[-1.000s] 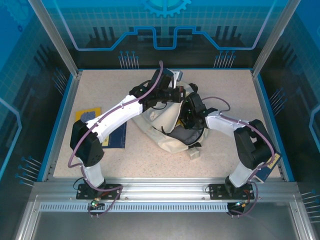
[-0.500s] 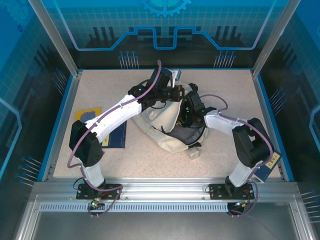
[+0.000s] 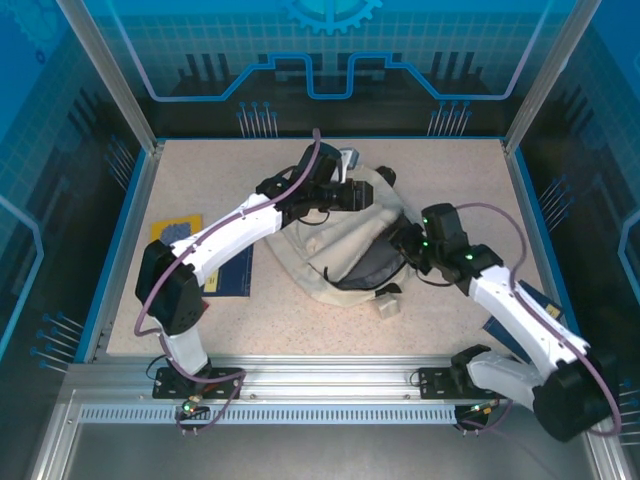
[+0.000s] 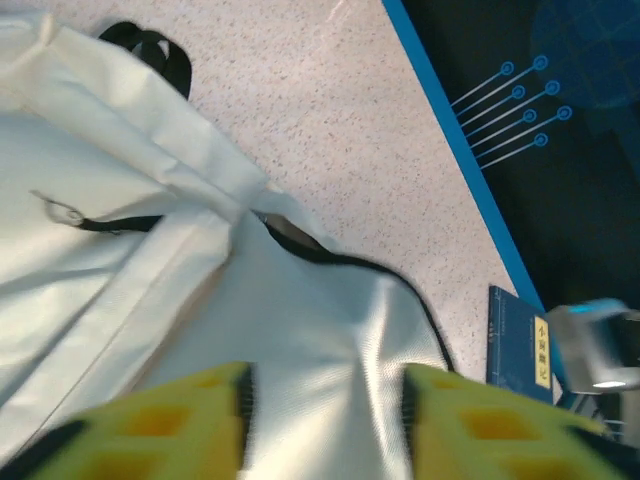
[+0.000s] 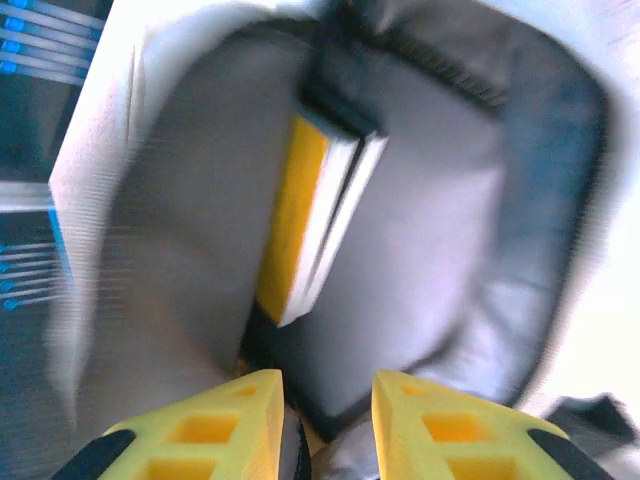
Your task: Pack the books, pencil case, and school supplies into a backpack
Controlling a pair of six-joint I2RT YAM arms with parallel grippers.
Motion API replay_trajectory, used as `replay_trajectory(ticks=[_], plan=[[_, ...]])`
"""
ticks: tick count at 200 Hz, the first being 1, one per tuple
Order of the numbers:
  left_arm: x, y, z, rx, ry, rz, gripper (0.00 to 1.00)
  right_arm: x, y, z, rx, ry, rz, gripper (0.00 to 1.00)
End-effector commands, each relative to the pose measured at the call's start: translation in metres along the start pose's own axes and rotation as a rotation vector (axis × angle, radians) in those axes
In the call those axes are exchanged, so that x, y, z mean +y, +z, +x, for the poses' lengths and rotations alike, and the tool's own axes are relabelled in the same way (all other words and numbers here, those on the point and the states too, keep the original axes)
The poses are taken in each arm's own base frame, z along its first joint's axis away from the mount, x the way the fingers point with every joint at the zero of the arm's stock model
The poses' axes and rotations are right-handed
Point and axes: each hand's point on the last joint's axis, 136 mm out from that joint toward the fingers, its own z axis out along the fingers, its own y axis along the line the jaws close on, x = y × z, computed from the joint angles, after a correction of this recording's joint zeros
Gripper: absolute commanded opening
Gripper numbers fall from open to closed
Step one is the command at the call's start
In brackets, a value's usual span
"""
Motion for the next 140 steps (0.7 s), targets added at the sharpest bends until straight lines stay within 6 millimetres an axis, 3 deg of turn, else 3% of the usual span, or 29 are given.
replay_trajectory(ticks=[1, 20, 30, 45, 60, 75, 93, 140], plan=[[0.014, -0.021, -0.004, -0.028, -0.081, -0.002, 0.66, -0.051, -0.035, -0.019, -0.122, -0.055, 0.222, 0.32], [0.057, -0.024, 0.011, -0.018, -0.179, -0.105, 0.76, -0.055, -0.056, -0.028, -0.178, -0.114, 0.25, 0.42], [0.086, -0.028, 0.021, -0.014, -0.242, -0.181, 0.79, -0.04, -0.067, -0.035, -0.198, -0.148, 0.213, 0.5], [0.131, -0.033, 0.047, 0.018, -0.351, -0.294, 0.82, -0.028, -0.068, -0.035, -0.18, -0.199, 0.178, 0.63], [0.161, -0.035, 0.072, 0.049, -0.444, -0.351, 0.82, -0.016, -0.063, -0.032, -0.142, -0.236, 0.137, 0.71], [0.176, -0.033, 0.091, 0.07, -0.492, -0.374, 0.83, -0.007, -0.052, -0.026, -0.094, -0.256, 0.111, 0.79], [0.179, -0.024, 0.105, 0.096, -0.529, -0.355, 0.81, 0.0, -0.038, -0.019, -0.048, -0.275, 0.091, 0.86], [0.194, 0.007, 0.119, 0.156, -0.557, -0.361, 0.64, 0.009, -0.003, 0.002, 0.072, -0.302, 0.091, 0.88]])
